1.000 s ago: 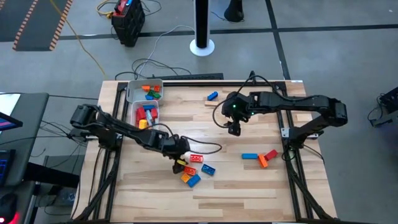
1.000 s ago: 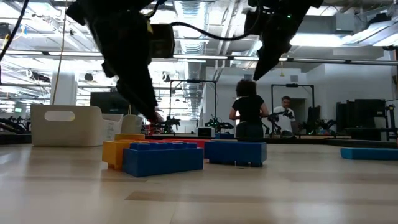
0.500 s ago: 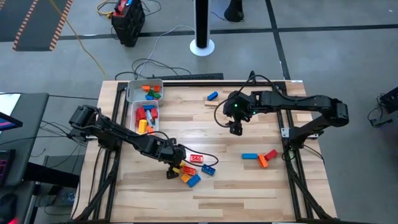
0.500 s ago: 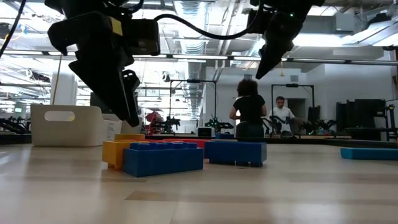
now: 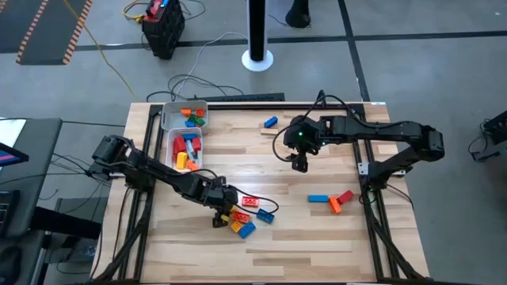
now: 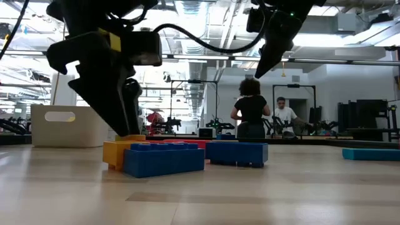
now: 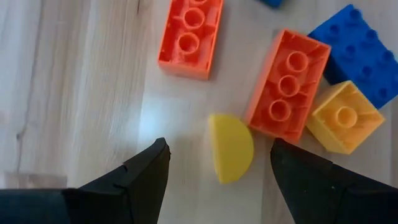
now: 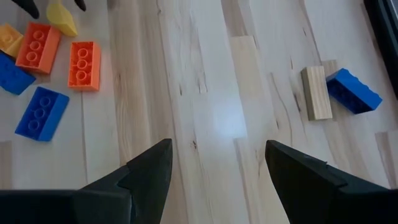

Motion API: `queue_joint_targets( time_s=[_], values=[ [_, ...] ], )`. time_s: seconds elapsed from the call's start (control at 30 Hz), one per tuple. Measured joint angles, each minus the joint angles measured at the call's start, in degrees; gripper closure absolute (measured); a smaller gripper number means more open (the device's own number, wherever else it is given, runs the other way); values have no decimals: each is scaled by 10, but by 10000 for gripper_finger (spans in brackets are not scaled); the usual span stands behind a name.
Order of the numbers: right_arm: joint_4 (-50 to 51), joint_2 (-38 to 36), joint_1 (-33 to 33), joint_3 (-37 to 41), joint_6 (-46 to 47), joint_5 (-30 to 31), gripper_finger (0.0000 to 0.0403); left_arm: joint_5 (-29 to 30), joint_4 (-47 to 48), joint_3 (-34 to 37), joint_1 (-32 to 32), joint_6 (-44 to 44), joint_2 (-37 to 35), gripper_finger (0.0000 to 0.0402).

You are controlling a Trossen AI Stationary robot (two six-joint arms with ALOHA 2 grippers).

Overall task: Sort blocks by size
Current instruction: Put the small yellow wooden block into the gray bin

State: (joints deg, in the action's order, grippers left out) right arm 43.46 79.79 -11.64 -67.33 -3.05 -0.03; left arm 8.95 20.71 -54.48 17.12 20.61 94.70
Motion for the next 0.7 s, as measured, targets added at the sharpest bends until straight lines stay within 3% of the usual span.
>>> queue_joint_targets(
  time_s=[0.43,0.7],
  values=[
    [-25,0,0,0,7,0,119,-10,-22,18,-20,-28,1,139],
    [-36,0,0,0,7,0,119,-11,-25,23,-29,-35,1,182]
  ],
)
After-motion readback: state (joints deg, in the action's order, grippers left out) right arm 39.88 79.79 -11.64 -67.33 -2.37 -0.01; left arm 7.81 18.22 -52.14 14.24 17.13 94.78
